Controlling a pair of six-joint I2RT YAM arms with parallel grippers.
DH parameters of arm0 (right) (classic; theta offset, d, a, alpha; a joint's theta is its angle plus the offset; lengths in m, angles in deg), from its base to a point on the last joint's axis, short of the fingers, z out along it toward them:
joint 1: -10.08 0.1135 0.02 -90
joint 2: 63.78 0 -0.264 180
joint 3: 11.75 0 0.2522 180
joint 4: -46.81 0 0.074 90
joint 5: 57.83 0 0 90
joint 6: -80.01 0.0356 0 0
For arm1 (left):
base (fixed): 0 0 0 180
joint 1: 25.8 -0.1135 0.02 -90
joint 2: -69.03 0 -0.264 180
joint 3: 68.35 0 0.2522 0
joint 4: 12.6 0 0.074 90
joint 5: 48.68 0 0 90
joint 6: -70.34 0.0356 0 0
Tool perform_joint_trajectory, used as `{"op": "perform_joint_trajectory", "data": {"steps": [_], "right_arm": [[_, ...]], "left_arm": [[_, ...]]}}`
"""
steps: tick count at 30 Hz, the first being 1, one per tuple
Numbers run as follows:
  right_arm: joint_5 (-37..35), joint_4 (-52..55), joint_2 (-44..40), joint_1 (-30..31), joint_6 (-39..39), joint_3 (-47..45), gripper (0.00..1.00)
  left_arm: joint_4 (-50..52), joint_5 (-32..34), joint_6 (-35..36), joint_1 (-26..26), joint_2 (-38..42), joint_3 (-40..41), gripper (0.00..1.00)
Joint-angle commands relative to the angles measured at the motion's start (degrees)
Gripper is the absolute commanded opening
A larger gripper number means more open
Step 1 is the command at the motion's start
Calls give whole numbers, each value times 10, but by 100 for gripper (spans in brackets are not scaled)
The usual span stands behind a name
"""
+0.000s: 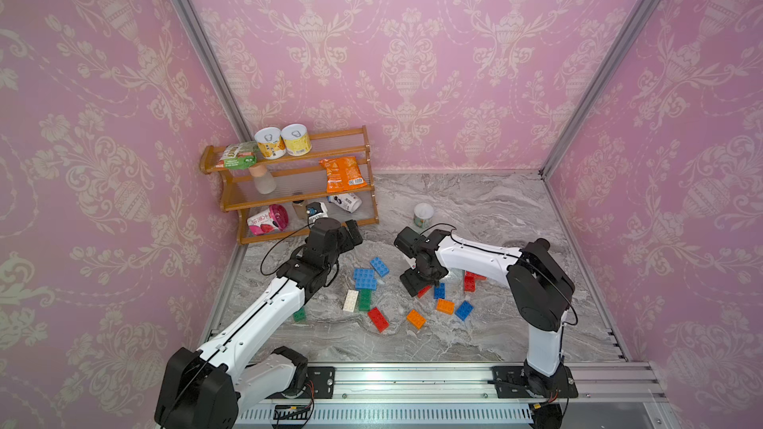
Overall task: Assemble a rectangle with lego
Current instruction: Pick up the lego brick from the center of the board.
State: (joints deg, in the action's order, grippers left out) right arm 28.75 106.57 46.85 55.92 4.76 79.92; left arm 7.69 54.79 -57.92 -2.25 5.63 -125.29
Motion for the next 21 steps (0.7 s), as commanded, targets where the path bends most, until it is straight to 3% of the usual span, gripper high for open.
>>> {"op": "perform_joint_trajectory", "data": {"steps": [1, 21], "right_arm": [[-5, 18, 15, -3, -11, 15, 86], [16, 15, 6, -7, -7, -10, 79]], "left_arm": [[10, 16, 0, 4, 6, 0, 99], [7, 15, -5, 5, -7, -5, 99]]}}
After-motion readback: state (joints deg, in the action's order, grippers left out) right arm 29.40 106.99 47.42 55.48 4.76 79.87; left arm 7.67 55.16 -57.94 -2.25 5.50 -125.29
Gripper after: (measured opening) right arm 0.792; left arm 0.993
